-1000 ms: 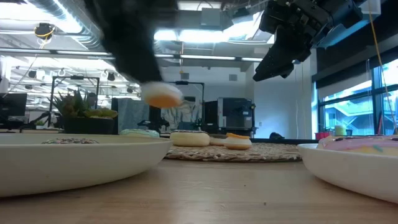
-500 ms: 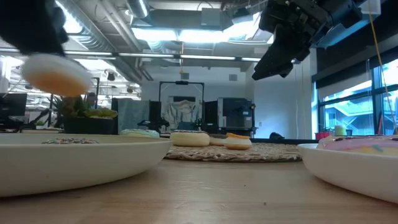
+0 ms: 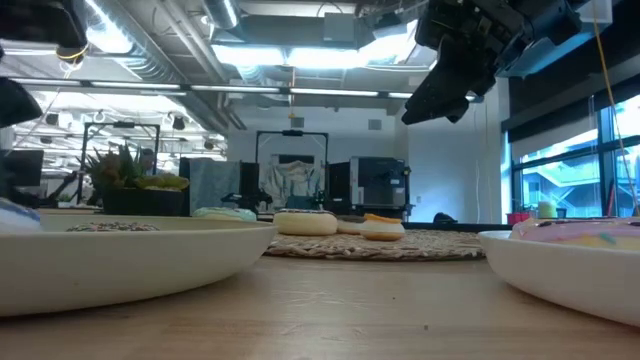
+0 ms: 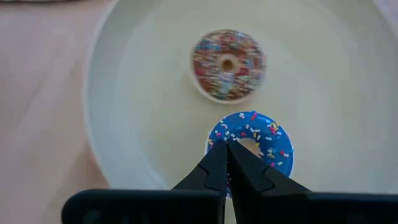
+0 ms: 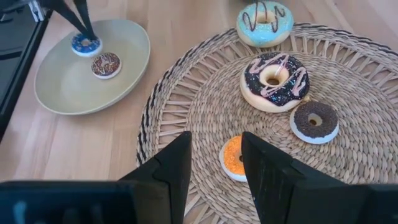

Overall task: Pick & Place donuts
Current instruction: Put the small blue donut on the light gray plate, then put the big black donut on the white plate

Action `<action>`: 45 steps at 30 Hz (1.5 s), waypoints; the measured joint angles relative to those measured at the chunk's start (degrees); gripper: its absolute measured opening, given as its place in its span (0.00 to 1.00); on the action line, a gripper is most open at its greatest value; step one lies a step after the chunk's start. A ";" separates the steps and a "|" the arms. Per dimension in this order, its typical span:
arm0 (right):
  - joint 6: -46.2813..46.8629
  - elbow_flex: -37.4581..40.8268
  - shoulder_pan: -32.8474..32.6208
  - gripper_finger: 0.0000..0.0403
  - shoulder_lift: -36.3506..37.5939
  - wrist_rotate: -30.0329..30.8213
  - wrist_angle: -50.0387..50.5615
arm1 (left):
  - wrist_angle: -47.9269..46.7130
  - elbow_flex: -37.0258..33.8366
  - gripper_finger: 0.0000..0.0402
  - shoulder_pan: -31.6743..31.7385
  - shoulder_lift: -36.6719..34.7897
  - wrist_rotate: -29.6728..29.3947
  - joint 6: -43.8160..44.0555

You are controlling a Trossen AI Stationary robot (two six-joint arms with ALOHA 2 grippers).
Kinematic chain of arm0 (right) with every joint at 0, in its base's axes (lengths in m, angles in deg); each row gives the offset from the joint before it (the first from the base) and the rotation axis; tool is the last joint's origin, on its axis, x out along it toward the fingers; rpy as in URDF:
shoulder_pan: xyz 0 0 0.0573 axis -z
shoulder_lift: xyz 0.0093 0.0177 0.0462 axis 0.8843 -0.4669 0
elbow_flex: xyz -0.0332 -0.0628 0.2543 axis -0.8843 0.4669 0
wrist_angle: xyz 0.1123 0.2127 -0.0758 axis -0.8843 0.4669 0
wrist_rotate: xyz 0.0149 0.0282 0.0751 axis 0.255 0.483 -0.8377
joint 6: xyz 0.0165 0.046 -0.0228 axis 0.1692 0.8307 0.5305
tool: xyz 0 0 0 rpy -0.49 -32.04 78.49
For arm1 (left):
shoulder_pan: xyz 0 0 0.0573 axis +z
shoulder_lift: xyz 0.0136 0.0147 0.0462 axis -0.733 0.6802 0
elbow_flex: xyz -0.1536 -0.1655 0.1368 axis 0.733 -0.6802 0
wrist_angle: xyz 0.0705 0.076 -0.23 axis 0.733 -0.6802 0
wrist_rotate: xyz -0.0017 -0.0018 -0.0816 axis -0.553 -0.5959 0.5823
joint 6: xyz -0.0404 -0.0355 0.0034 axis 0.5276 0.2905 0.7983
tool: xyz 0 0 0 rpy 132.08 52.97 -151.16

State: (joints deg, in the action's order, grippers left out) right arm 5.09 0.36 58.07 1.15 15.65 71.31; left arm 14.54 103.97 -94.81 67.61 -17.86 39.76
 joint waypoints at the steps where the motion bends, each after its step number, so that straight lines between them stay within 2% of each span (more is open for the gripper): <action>1: 0.00 0.01 0.00 0.35 0.00 0.00 -0.04 | -0.18 0.00 0.01 0.03 0.32 -0.57 -0.14; 5: 0.00 0.00 0.00 0.35 0.00 0.00 -0.36 | 0.04 0.00 0.01 0.32 0.65 -3.06 -2.76; 11: -0.04 0.02 0.00 0.35 0.00 0.00 -0.36 | 0.03 0.00 0.02 0.56 0.65 -3.16 -6.03; 25: -0.31 0.02 0.00 0.35 0.00 0.02 -0.32 | 0.32 0.00 0.04 0.56 0.63 -3.20 -4.41; 38: -0.44 0.00 0.00 0.35 0.00 0.02 -0.27 | -0.18 0.00 0.16 0.56 0.58 -2.90 -5.00; 45: -0.43 0.00 0.00 0.35 0.00 0.02 -0.27 | -1.60 0.00 0.18 0.57 -0.61 -1.62 -3.84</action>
State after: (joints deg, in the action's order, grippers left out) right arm 4.65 0.36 58.07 1.15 15.67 71.04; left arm 12.94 103.96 -94.24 67.00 -19.48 35.92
